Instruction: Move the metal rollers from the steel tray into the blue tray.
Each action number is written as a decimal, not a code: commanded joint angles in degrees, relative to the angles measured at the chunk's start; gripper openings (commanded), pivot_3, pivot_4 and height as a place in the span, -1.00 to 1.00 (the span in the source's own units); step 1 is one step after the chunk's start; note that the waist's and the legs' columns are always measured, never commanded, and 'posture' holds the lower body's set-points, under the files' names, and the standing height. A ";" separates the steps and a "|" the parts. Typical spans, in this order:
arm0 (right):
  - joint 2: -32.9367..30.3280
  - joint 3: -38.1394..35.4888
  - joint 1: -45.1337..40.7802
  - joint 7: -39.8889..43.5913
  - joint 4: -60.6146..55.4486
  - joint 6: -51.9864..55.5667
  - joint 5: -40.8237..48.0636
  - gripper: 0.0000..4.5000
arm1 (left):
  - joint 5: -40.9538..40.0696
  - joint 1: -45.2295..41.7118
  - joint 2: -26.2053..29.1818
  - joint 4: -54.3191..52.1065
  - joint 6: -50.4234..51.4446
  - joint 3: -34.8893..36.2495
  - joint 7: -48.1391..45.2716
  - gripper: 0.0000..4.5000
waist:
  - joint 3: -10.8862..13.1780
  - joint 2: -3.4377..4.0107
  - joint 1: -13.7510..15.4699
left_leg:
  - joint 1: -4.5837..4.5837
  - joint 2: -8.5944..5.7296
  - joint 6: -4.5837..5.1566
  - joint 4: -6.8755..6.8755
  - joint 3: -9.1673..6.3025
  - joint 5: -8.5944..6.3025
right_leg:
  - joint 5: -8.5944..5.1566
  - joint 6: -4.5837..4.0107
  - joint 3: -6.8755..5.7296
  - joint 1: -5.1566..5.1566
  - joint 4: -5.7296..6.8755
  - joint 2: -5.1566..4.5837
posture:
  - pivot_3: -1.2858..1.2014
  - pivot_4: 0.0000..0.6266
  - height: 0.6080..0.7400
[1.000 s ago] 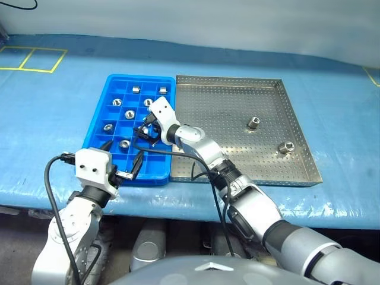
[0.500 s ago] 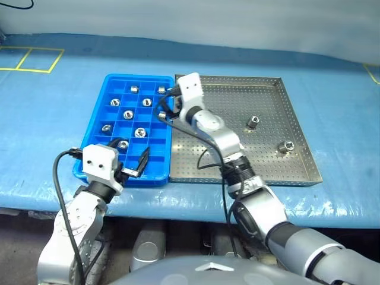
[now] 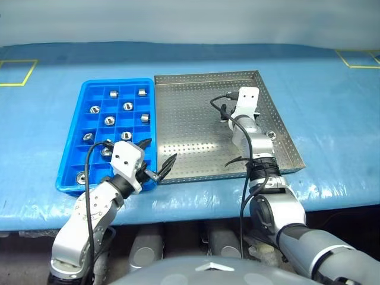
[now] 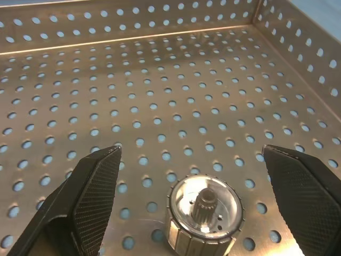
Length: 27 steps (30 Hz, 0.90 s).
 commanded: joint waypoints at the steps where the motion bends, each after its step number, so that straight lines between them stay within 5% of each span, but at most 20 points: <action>1: 0.51 -1.58 -0.53 -1.31 1.59 -2.76 0.53 0.99 | -0.35 -0.06 0.38 -0.63 -1.08 -0.17 -0.17 1.00 | 0.00 0.00 0.04 | 0.00 0.01 0.00 0.00 0.00 0.00 | -0.02 0.03 0.01 0.00 0.01 0.00 | 0.10 -0.52 1.00; 4: 1.20 -3.30 0.15 -1.53 2.77 -3.00 1.92 0.99 | -0.28 0.09 0.56 -0.84 -1.00 -0.03 -0.07 1.00 | 0.00 0.00 0.20 | -0.01 0.00 0.00 0.02 0.01 0.00 | -0.02 0.07 0.04 0.01 -0.01 -0.02 | 0.11 -0.52 1.00; 6: 1.73 -4.06 0.83 -1.85 2.73 -2.97 2.46 0.82 | -0.18 0.16 0.62 -0.93 -0.92 0.09 0.13 1.00 | 0.00 0.00 0.30 | -0.02 -0.01 0.01 0.02 0.03 0.00 | 0.00 0.08 0.05 0.01 -0.03 -0.04 | 0.11 -0.52 1.00; 14: 5.91 0.32 3.14 2.49 -8.48 0.71 3.14 -0.25 | 0.29 1.26 -0.23 -1.83 -1.70 2.61 2.86 1.00 | 0.01 0.02 0.11 | 0.04 0.02 0.00 0.02 0.04 0.00 | -0.07 0.19 0.08 0.03 0.00 -0.02 | 0.12 -0.52 1.00; 22: 12.58 18.89 3.03 17.80 -24.91 8.73 2.53 -0.24 | -0.16 9.67 -1.48 -6.43 -4.04 9.70 6.12 1.00 | 0.03 0.05 0.95 | 0.01 0.10 0.00 -0.11 -0.11 0.00 | -0.09 0.17 -0.08 -0.05 0.04 0.02 | 0.23 -0.52 1.00; 27: 15.04 26.66 3.93 22.63 -28.93 11.91 3.72 -0.24 | -0.42 16.06 -3.31 -10.03 -5.71 13.04 7.77 1.00 | 0.02 0.03 4.01 | -0.03 0.00 -0.01 -0.18 -0.17 0.00 | -0.21 0.00 -0.18 -0.03 -0.10 -0.14 | 0.28 -0.52 1.00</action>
